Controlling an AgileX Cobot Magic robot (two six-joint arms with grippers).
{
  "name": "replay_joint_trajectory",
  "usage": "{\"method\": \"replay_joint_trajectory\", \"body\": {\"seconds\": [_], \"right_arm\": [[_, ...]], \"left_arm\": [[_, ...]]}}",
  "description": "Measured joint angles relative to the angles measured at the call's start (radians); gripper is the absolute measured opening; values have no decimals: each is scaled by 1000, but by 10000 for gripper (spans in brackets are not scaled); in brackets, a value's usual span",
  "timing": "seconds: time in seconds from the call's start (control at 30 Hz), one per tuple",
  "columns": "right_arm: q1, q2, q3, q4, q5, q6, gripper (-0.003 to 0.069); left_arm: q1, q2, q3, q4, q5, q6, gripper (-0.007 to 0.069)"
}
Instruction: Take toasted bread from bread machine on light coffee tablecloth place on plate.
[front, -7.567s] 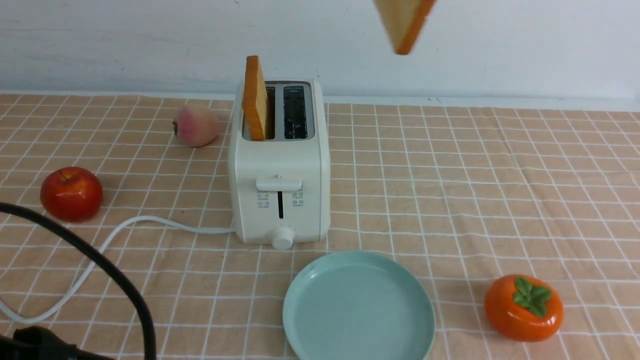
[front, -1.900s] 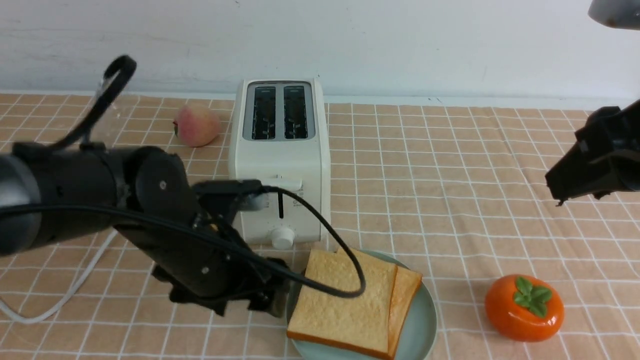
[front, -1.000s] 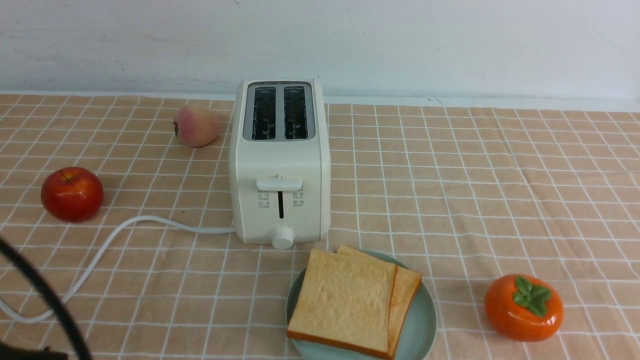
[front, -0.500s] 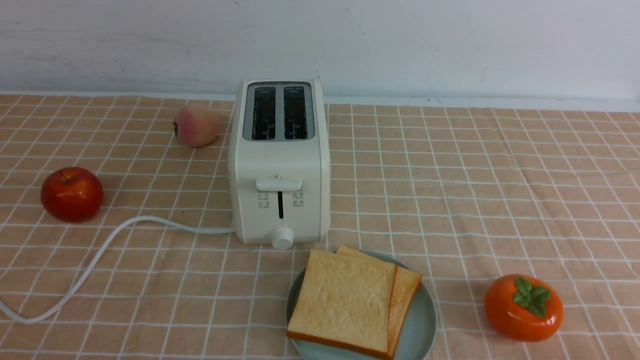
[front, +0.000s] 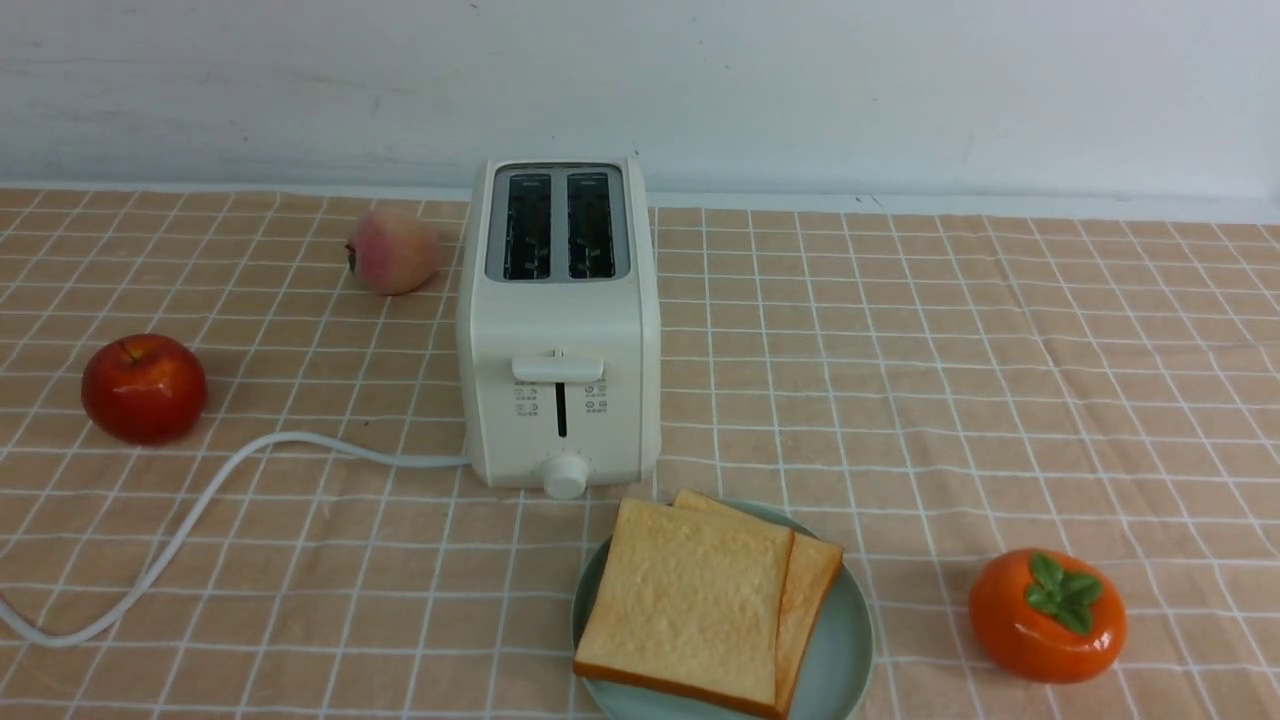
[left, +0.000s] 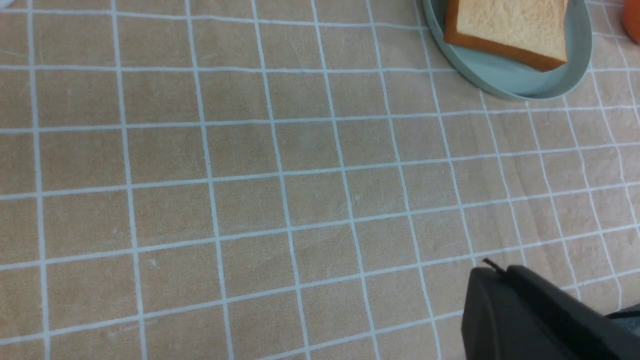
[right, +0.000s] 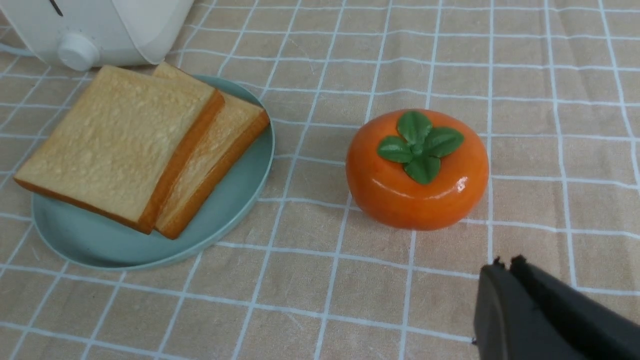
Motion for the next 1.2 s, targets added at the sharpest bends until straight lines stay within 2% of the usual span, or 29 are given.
{"method": "replay_joint_trajectory", "body": {"seconds": [0.23,0.33,0.4,0.43,0.47,0.5,0.57,0.7,0.87,1.03,1.2], "right_arm": [[0,0,0,-1,0,0,15],[0,0,0,-1,0,0,19],[0,0,0,-1,1,0,20],[0,0,0,-1,1,0,20],[0,0,0,-1,1,0,22],[0,0,0,-1,1,0,22],[0,0,0,-1,2,0,23],[0,-1,0,-1,5,0,29],[0,-1,0,-1,6,0,34],[0,-1,0,-1,6,0,40],[0,-1,0,-1,6,0,47]], "left_arm": [[0,-30,25,25,-53,0,-13],[8,-139,114,181,-294,0,-13],[64,-220,193,259,-497,0,-13],[71,-227,210,270,-515,0,-13],[126,-279,263,292,-629,4,-12],[134,-287,282,297,-644,5,-12],[226,-368,393,311,-786,34,-11],[329,-399,592,263,-934,82,-6],[342,-399,682,204,-915,88,-3],[343,-399,688,186,-753,113,0],[347,-399,688,184,-751,132,3]]}}
